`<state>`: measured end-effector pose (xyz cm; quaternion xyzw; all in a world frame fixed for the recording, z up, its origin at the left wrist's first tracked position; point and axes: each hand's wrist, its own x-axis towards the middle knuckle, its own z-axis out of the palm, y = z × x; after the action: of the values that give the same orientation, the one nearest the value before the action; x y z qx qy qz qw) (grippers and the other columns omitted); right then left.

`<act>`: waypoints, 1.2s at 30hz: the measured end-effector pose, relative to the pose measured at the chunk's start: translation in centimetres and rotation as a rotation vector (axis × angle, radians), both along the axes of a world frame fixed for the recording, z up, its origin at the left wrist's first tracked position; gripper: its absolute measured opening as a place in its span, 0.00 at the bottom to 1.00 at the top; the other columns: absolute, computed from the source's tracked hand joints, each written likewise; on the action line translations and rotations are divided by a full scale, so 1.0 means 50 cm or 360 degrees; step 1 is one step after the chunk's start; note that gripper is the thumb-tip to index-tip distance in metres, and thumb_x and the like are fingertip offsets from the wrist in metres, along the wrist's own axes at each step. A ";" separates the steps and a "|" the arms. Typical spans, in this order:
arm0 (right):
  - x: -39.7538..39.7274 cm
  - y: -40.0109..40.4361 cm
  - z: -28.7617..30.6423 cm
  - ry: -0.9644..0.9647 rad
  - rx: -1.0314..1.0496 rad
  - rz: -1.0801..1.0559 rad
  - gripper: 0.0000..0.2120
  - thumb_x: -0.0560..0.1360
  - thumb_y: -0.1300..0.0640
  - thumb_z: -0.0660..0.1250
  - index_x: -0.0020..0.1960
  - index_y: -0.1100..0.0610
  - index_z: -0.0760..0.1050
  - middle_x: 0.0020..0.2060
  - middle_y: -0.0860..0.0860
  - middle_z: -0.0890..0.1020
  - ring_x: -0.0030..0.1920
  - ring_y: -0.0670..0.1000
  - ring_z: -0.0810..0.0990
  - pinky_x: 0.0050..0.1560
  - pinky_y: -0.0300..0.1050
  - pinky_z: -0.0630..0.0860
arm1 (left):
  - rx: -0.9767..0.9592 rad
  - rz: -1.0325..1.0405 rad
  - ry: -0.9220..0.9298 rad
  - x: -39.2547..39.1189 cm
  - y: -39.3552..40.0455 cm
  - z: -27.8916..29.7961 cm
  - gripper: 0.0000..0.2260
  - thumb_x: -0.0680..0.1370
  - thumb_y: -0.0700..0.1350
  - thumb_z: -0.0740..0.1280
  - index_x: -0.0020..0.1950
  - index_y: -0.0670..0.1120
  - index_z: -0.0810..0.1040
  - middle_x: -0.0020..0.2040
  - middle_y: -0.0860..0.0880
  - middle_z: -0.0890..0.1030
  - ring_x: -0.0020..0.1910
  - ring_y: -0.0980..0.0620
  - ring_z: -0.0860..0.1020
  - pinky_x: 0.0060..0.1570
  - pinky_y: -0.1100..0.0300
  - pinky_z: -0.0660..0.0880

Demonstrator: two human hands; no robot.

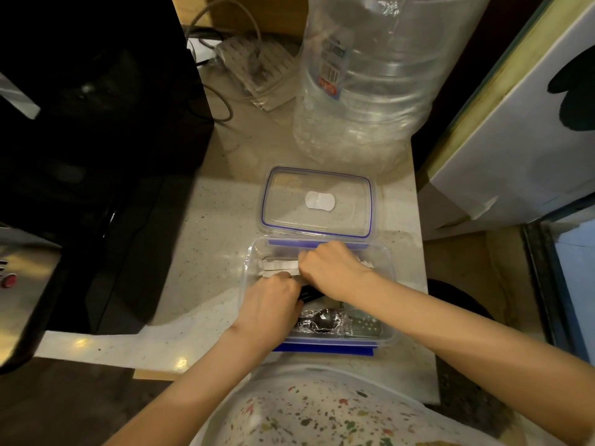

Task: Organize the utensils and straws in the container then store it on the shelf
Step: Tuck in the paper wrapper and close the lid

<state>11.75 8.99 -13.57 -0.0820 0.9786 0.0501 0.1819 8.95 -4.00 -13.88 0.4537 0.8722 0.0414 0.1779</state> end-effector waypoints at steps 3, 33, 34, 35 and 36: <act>0.007 0.010 -0.002 0.0054 -0.0047 -0.0009 0.07 0.73 0.70 0.60 0.48 0.62 0.73 0.42 0.56 0.82 0.42 0.58 0.81 0.31 0.45 0.60 | 0.0015 0.0003 -0.0041 0.000 -0.003 0.004 0.11 0.77 0.47 0.59 0.49 0.42 0.78 0.50 0.44 0.80 0.48 0.45 0.78 0.43 0.56 0.71; 0.051 0.007 -0.008 0.0477 -0.1219 -0.0795 0.08 0.75 0.53 0.65 0.52 0.54 0.78 0.34 0.47 0.81 0.29 0.40 0.71 0.29 0.30 0.64 | 0.1171 0.0480 -0.0529 -0.057 0.011 0.052 0.16 0.70 0.50 0.72 0.34 0.37 0.76 0.23 0.54 0.67 0.23 0.57 0.66 0.27 0.70 0.62; 0.053 0.007 -0.007 0.0495 -0.1245 -0.0810 0.08 0.75 0.52 0.65 0.51 0.53 0.77 0.31 0.44 0.77 0.29 0.39 0.70 0.29 0.32 0.64 | 0.1170 0.0482 -0.0539 -0.057 0.010 0.052 0.16 0.70 0.50 0.72 0.34 0.37 0.76 0.23 0.54 0.67 0.23 0.58 0.67 0.27 0.70 0.63; 0.054 0.007 -0.006 0.0522 -0.1294 -0.0825 0.08 0.74 0.51 0.65 0.51 0.53 0.76 0.29 0.42 0.75 0.29 0.39 0.71 0.29 0.34 0.67 | 0.1168 0.0477 -0.0545 -0.056 0.010 0.053 0.15 0.71 0.50 0.71 0.34 0.38 0.77 0.23 0.54 0.68 0.24 0.58 0.68 0.27 0.71 0.63; 0.056 0.007 -0.006 0.0545 -0.1368 -0.0852 0.07 0.74 0.52 0.66 0.50 0.53 0.76 0.30 0.42 0.75 0.30 0.40 0.73 0.31 0.36 0.71 | 0.1168 0.0471 -0.0551 -0.057 0.011 0.054 0.14 0.71 0.50 0.71 0.35 0.39 0.78 0.23 0.54 0.68 0.24 0.59 0.68 0.27 0.71 0.64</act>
<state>14.54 9.35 -13.87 0.1127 0.9132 -0.3908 -0.0239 6.12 -3.47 -11.16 0.3433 0.8127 0.4495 0.1404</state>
